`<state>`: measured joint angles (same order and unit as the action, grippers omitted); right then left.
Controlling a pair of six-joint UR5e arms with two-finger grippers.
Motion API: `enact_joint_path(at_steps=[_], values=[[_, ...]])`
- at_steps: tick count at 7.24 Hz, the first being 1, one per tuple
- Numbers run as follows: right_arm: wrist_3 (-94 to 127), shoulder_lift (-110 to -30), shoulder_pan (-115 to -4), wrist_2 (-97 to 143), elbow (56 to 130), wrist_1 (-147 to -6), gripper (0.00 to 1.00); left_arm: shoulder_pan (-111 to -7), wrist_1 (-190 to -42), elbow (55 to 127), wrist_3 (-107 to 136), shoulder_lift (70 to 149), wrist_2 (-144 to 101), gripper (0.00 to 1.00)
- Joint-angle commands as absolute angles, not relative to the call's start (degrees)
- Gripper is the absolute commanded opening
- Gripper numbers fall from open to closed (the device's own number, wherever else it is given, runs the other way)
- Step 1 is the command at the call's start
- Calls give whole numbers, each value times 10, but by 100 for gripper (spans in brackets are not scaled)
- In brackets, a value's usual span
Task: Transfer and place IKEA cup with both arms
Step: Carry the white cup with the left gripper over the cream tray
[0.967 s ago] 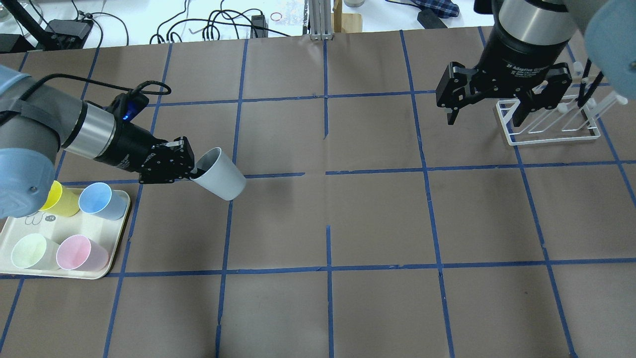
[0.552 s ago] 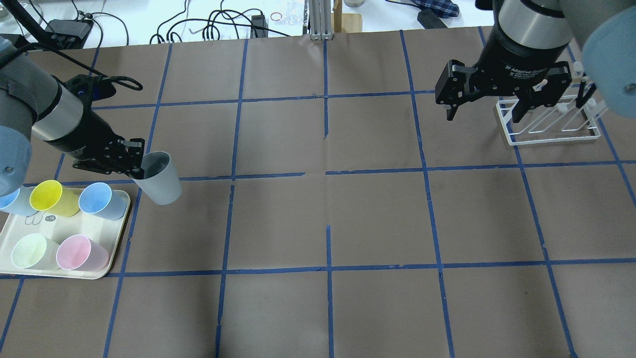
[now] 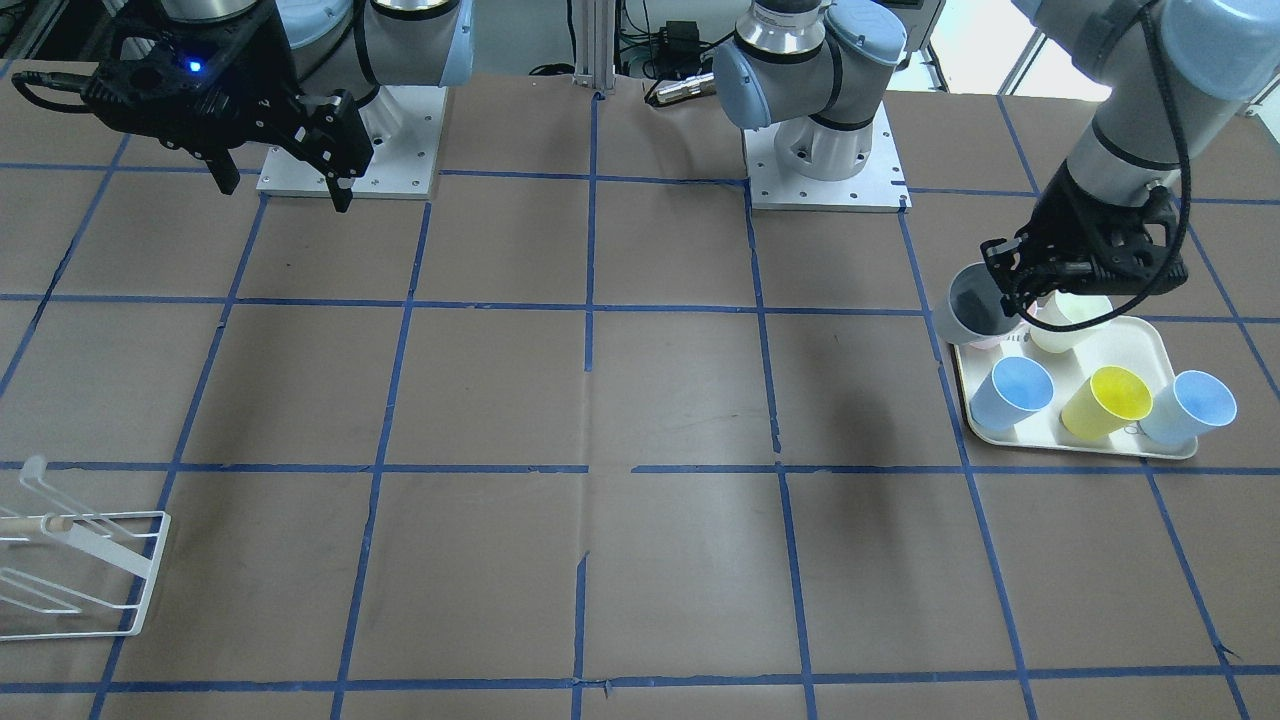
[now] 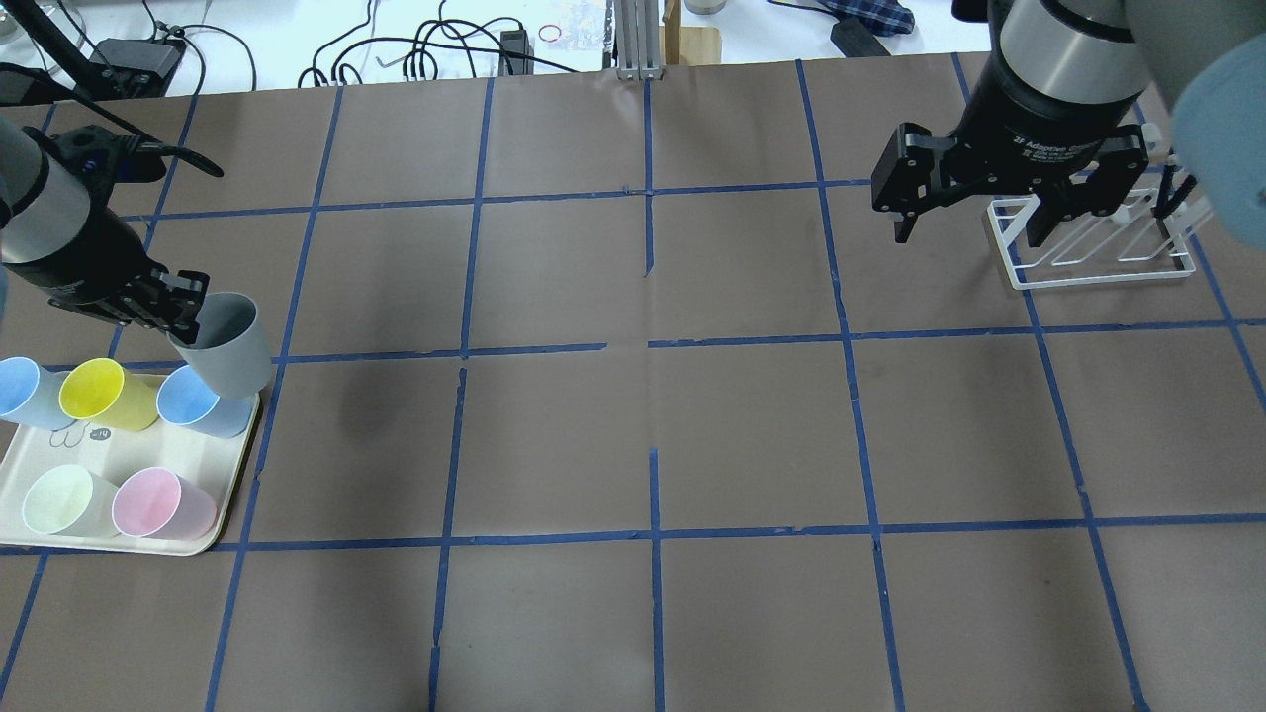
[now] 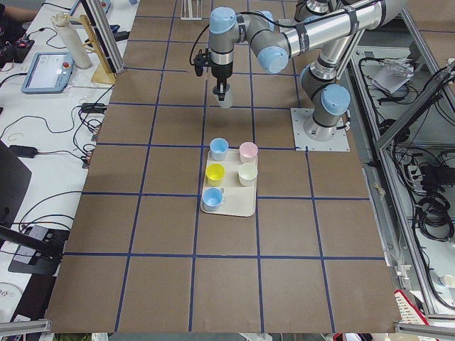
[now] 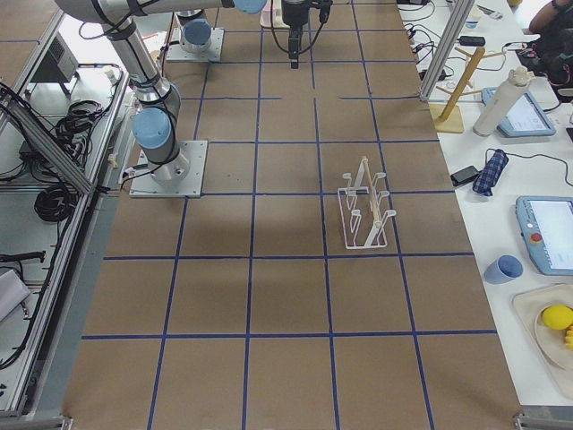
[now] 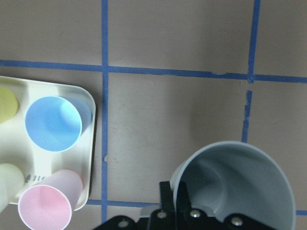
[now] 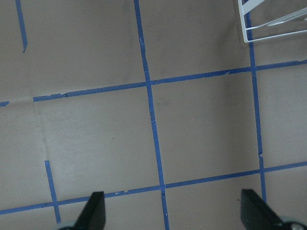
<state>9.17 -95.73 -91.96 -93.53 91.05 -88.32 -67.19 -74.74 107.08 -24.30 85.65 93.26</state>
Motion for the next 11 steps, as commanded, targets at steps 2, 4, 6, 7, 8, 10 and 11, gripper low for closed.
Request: enact_joint_path(at_steps=[2, 4, 6, 7, 8, 10, 11], values=[[92, -959, -923, -938, 913, -882, 100, -538, -732, 1070, -421, 869, 921, 0], [98, -957, -936, -938, 912, -886, 100, -437, -737, 1064, -522, 869, 912, 0], [98, -957, -936, -938, 912, -886, 100, -340, -750, 1051, -620, 874, 864, 0], [97, -957, -936, -938, 912, -886, 100, -301, -750, 1049, -689, 883, 858, 0], [97, -958, -936, -939, 912, -885, 100, -274, -744, 1046, -732, 895, 839, 0], [96, -957, -936, -939, 912, -885, 100, -217, -742, 1043, -806, 948, 753, 0], [96, -958, -936, -939, 912, -885, 100, -207, -742, 1036, -822, 969, 748, 0]])
